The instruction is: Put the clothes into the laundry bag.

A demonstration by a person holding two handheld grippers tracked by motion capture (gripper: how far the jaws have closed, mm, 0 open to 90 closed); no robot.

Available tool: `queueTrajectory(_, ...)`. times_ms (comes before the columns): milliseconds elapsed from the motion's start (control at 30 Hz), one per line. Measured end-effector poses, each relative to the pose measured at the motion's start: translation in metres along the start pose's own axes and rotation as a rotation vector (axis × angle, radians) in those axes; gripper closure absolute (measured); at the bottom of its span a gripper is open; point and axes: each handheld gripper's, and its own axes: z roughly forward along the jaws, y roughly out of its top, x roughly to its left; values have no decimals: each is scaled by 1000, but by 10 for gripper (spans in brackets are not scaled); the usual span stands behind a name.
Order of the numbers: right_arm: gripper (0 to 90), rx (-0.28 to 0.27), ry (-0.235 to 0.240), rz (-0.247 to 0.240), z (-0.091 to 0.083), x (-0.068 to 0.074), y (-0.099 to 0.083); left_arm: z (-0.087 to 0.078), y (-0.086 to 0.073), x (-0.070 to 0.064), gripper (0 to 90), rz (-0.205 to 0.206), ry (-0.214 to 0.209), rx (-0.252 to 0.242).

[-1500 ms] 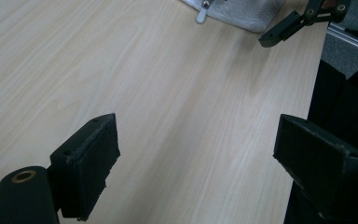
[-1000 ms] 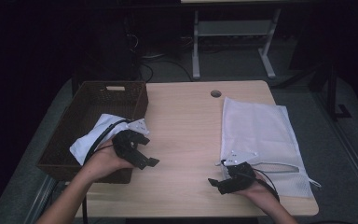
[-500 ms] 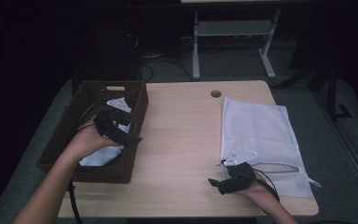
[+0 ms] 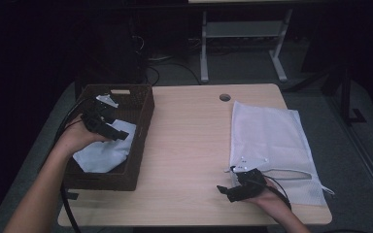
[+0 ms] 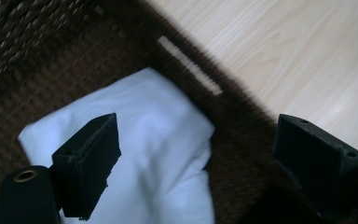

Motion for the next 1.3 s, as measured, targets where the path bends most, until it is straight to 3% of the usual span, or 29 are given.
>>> queueTrajectory(200,148,1,-1,4,0,-1,-1,12,-12,20,142,-48,23,58)
queueTrajectory(533,148,2,-1,4,0,-2,-1,33,-24,40,130,-88,50,148)
queueTrajectory(767,148,0,-3,3,-1,-2,-1,50,-34,47,124,-97,49,202)
queueTrajectory(867,148,0,-3,3,-1,-3,-1,55,-36,48,113,-101,45,203)
queueTrajectory(1133,148,6,-3,3,0,-2,-1,68,-39,51,99,-100,79,252)
queueTrajectory(1300,149,5,-3,6,0,-2,-1,76,-43,54,86,-120,55,258)
